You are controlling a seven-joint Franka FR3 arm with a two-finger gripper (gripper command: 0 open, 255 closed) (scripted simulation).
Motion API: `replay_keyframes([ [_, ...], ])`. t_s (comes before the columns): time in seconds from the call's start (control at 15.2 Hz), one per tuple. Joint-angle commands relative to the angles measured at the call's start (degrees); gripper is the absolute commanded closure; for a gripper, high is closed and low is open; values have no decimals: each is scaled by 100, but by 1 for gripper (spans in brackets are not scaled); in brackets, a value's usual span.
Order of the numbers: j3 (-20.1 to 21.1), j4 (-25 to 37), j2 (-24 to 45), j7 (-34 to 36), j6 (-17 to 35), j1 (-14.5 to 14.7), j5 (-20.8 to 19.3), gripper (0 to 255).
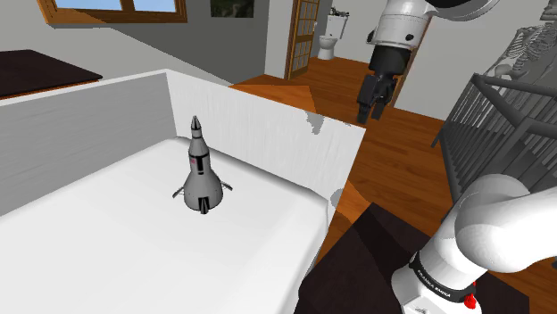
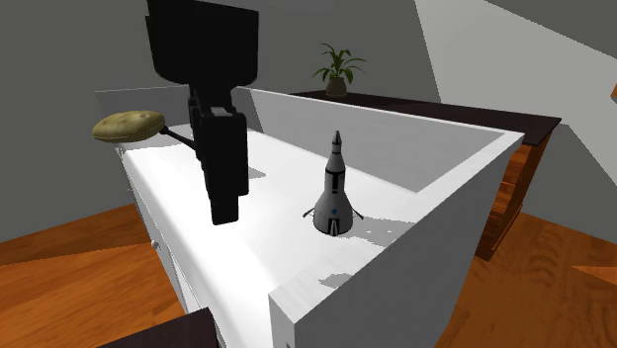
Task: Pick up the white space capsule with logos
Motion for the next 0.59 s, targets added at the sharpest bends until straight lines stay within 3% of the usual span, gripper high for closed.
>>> replay_keyframes([
  [0.0,0,0,0,0,0,0,0,0],
  [0.53,1072,-927,-17,1039,2191,165,466,0],
])
